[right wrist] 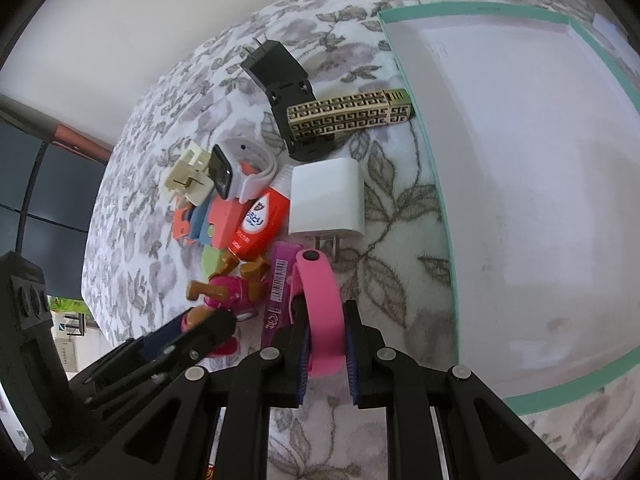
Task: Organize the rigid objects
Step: 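Carry the pink figure and pink band over the tray with both grippers, then open both grippers to drop the figure and band into the tray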
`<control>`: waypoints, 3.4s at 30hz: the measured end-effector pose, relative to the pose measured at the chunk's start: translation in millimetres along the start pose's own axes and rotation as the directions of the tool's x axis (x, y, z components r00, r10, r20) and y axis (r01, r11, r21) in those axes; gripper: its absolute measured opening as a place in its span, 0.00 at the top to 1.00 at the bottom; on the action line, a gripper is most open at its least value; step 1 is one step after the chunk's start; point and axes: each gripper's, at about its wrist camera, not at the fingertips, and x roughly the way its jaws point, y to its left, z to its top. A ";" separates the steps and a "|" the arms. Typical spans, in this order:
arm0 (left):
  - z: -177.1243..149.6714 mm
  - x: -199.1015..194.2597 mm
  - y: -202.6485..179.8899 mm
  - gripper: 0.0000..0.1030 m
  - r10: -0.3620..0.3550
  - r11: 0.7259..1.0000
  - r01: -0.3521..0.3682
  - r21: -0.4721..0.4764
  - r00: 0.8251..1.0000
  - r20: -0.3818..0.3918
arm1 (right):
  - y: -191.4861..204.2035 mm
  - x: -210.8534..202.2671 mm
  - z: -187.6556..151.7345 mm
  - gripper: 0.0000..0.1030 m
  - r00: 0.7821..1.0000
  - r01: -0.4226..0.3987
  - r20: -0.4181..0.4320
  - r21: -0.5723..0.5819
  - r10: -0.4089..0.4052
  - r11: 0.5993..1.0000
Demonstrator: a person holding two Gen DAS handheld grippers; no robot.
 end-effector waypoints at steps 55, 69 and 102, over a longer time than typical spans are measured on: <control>98.5 25.9 -214.4 0.60 -0.057 0.985 0.025 0.172 0.981 0.187 | -143.0 -102.4 55.1 0.85 0.788 0.325 0.420 0.337 -0.450 0.883; 97.6 52.5 -208.9 0.60 -0.040 0.986 0.015 0.169 0.989 0.141 | -146.1 -87.7 60.3 0.85 0.792 0.366 0.390 0.314 -0.470 0.876; 82.3 -21.9 -151.5 0.03 0.072 0.997 -0.080 0.022 0.965 0.250 | -123.2 -106.2 29.8 0.24 0.794 0.366 0.405 0.277 -0.454 0.888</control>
